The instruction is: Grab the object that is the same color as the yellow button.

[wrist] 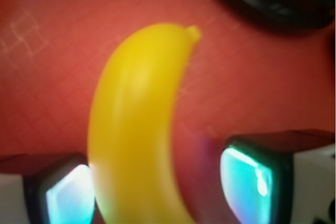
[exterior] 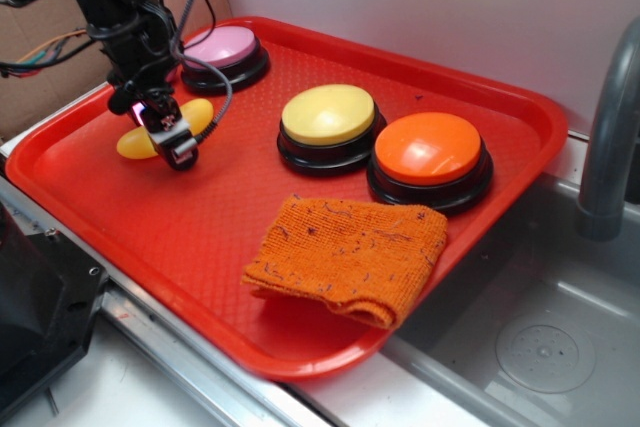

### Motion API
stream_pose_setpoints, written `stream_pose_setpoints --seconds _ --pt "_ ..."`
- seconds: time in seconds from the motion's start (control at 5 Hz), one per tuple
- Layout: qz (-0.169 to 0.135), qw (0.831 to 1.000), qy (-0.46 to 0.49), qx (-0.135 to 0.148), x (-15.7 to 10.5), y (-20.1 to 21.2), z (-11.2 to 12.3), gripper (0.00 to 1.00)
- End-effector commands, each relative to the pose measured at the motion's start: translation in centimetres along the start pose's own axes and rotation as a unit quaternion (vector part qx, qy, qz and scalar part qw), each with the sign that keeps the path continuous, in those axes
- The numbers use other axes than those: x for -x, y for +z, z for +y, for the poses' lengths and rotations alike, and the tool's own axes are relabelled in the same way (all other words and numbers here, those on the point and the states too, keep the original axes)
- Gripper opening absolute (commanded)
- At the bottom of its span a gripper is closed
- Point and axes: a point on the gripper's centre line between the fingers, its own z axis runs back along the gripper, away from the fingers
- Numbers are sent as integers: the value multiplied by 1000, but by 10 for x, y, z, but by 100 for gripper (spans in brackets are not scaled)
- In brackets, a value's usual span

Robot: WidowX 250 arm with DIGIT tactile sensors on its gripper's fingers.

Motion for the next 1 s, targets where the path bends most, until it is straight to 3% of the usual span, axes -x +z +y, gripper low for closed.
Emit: stream_pose_setpoints --seconds 0.0,0.2,0.6,0.8 --pt "-12 1000 -11 -1 -8 -2 -2 0" --pt "-21 1000 7 0 -6 5 -2 0" --pt "31 999 33 -9 -1 83 -19 0" --pt "10 998 62 -5 4 124 -42 0"
